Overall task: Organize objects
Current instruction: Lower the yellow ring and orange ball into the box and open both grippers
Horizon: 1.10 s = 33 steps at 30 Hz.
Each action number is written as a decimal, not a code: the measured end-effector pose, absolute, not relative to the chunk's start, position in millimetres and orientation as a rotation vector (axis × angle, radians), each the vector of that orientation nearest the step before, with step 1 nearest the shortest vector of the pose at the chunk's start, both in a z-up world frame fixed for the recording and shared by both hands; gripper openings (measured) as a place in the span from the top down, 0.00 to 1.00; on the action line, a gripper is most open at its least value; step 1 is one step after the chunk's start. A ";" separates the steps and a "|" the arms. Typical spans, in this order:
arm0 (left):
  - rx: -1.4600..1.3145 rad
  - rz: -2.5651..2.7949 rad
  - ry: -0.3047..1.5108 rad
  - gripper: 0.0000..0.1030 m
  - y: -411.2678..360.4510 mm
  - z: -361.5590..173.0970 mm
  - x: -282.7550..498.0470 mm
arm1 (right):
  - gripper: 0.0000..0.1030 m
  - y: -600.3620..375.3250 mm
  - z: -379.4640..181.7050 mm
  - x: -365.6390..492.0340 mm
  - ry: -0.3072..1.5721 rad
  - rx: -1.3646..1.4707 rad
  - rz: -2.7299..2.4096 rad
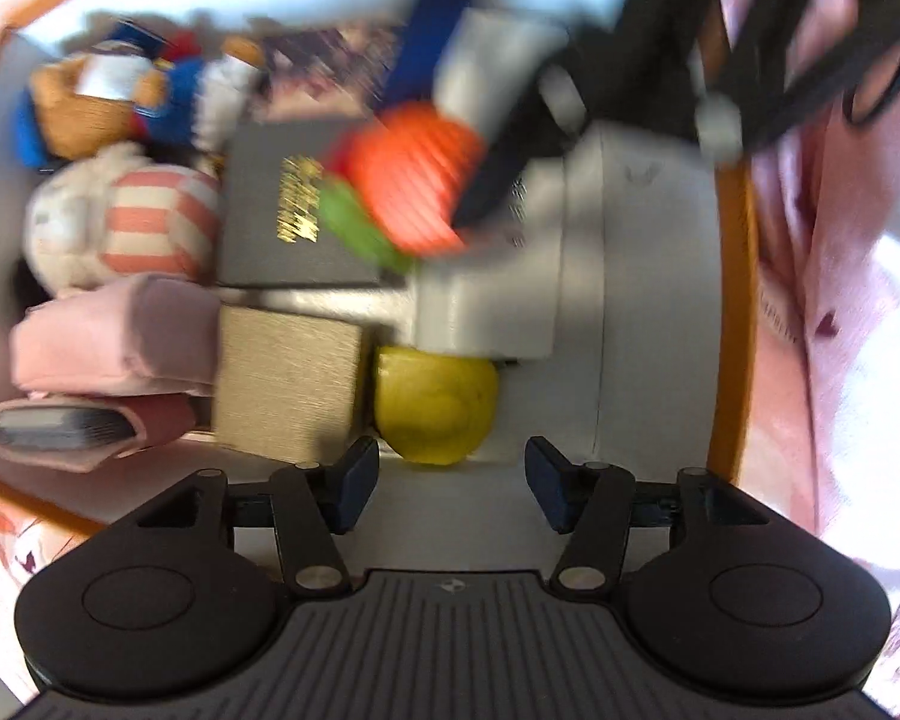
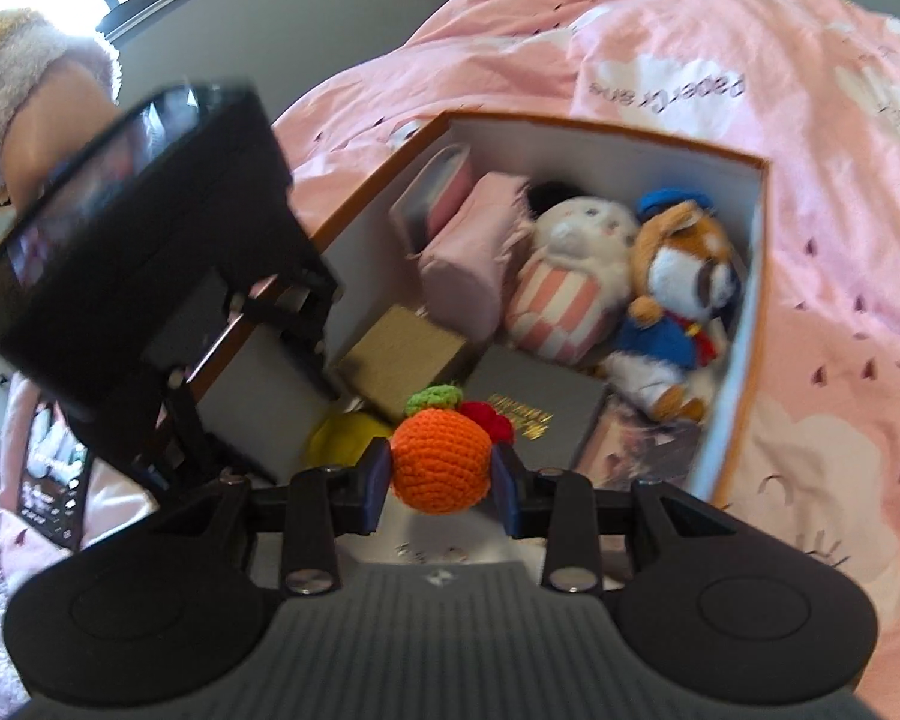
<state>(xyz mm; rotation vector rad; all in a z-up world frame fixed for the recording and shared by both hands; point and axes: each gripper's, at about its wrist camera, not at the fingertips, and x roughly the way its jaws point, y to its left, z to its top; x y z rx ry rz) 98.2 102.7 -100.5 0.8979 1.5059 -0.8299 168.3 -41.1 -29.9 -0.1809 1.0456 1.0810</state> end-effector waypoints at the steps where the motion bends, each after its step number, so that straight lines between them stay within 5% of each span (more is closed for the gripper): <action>1: 0.865 -0.815 1.483 0.36 106.5 -93.5 97.7 | 0.63 -39.0 -30.9 167.9 1.061 -0.176 1.098; 16: 0.357 -0.454 1.235 0.37 134.1 -15.3 99.4 | 0.63 9.7 -45.6 146.5 1.234 -0.172 1.232; 33: 0.353 -0.441 1.202 0.40 126.3 -26.6 115.8 | 0.61 24.0 -62.8 138.5 1.347 -0.128 1.215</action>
